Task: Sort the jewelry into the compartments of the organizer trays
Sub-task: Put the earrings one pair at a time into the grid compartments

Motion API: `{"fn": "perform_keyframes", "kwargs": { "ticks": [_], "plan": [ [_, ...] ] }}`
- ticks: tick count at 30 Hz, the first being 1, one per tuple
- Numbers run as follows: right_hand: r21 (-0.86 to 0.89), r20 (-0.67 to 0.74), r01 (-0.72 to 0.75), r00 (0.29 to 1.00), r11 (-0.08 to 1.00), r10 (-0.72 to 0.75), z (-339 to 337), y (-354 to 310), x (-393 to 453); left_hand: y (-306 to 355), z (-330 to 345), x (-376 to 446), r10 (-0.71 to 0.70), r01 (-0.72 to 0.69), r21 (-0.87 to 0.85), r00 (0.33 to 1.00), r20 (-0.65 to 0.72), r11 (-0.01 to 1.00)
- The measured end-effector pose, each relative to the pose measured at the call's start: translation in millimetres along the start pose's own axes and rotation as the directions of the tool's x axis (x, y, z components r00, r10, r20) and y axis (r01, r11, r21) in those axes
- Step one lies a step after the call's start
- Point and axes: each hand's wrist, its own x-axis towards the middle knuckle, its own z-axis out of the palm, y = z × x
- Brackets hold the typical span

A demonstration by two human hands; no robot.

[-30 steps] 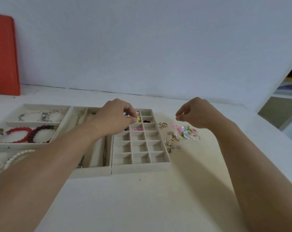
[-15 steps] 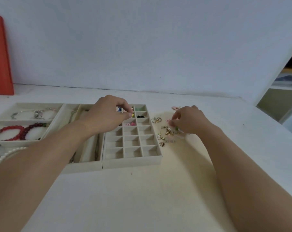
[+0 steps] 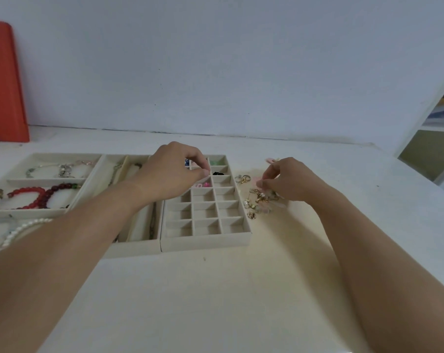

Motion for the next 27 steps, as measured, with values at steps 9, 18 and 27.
{"fn": "perform_keyframes", "kwargs": {
  "ticks": [9,18,27],
  "plan": [
    [0.559,-0.183,0.172,0.98,0.811,-0.081,-14,-28,-28,8,-2,-1,0.02,-0.023,-0.084,0.999,-0.037,0.996],
    [0.703,0.059,0.131,0.969,0.699,-0.24,3,-54,-42,24,-5,-3,0.086,-0.091,-0.233,0.996,-0.031,0.968],
    [0.727,0.088,0.112,0.963,0.678,-0.254,10,-62,-47,23,-4,-5,0.062,-0.044,-0.304,0.997,0.049,0.952]
  ]
}}
